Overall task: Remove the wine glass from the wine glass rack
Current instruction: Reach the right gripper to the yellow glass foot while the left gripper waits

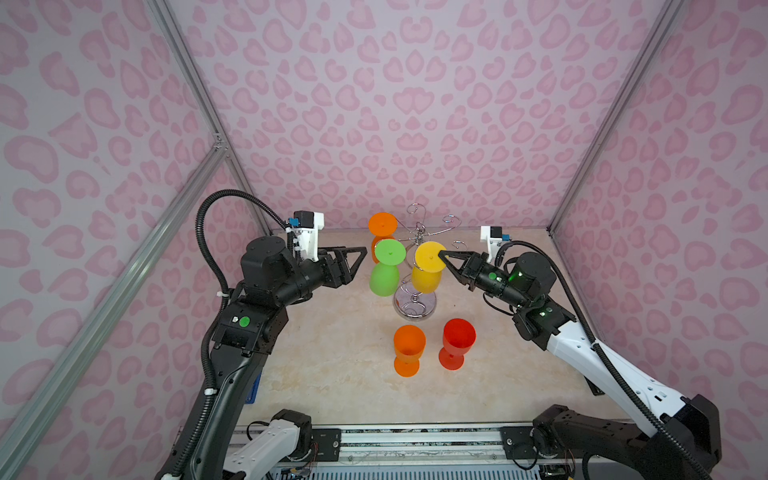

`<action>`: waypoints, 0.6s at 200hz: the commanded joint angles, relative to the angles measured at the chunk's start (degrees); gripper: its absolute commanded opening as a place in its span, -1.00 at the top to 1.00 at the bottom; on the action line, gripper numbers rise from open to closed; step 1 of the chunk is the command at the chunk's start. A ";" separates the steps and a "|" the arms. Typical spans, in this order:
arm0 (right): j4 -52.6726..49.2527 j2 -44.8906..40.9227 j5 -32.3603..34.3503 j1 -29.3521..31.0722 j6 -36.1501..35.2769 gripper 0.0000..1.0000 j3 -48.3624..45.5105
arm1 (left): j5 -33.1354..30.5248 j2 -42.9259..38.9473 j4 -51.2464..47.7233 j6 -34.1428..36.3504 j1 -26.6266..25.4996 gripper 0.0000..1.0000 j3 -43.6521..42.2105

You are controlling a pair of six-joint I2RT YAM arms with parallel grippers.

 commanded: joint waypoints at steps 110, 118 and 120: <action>0.22 -2.60 -2.40 -1.10 1.97 1.00 -2.31 | 0.33 -0.32 0.40 1.28 0.17 -0.44 -0.44; 0.46 -2.52 -2.48 -0.98 2.12 1.00 -2.24 | 0.27 -0.32 0.40 1.29 0.17 -0.44 -0.39; 0.50 -2.52 -2.50 -0.94 2.15 1.00 -2.17 | 0.24 -0.28 0.40 1.26 0.11 -0.44 -0.38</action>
